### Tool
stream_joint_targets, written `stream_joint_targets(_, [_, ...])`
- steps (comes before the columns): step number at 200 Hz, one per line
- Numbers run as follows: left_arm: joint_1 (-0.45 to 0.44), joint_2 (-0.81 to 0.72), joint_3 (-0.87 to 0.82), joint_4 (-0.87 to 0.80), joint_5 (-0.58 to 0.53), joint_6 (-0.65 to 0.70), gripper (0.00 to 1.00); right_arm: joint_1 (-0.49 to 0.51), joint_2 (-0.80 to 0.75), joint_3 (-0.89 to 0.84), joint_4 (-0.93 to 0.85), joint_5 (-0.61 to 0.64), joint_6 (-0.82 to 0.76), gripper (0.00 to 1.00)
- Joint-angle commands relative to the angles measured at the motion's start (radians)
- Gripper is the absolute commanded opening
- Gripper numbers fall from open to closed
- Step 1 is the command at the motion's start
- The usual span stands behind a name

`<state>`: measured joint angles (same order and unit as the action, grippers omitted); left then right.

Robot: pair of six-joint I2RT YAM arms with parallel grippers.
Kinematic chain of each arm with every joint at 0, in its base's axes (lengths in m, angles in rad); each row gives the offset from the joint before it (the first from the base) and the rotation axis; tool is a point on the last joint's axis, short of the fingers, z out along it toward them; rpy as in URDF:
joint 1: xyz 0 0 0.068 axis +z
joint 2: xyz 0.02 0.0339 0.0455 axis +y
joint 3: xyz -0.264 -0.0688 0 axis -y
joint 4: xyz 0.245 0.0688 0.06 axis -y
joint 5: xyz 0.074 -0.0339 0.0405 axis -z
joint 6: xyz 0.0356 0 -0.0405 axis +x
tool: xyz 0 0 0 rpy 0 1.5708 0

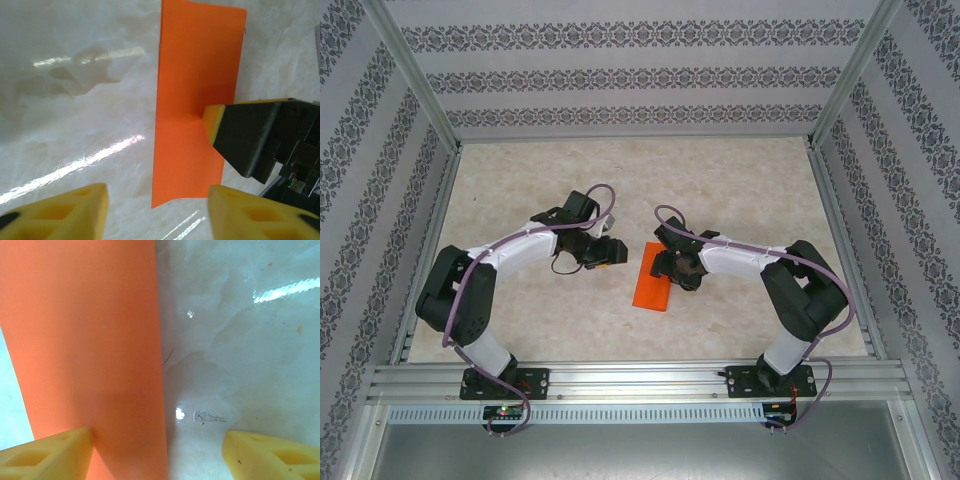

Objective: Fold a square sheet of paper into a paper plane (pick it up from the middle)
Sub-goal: Hold the square sheet of paper at the center of the table.

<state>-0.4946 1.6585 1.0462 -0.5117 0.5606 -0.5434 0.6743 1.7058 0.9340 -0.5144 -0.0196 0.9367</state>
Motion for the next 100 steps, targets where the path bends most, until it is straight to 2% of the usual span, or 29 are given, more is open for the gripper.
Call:
stream_joint_targets(1, [-0.032,0.029,0.040,0.024,0.023,0.005,0.49,0.012,0.095,-0.061,0.032,0.001,-0.004,0.72])
stream_joint_targets(100, [-0.112,0.210,0.152,0.045,0.039,-0.054,0.03,0.013,0.110,-0.068,0.049,0.000,0.011,0.72])
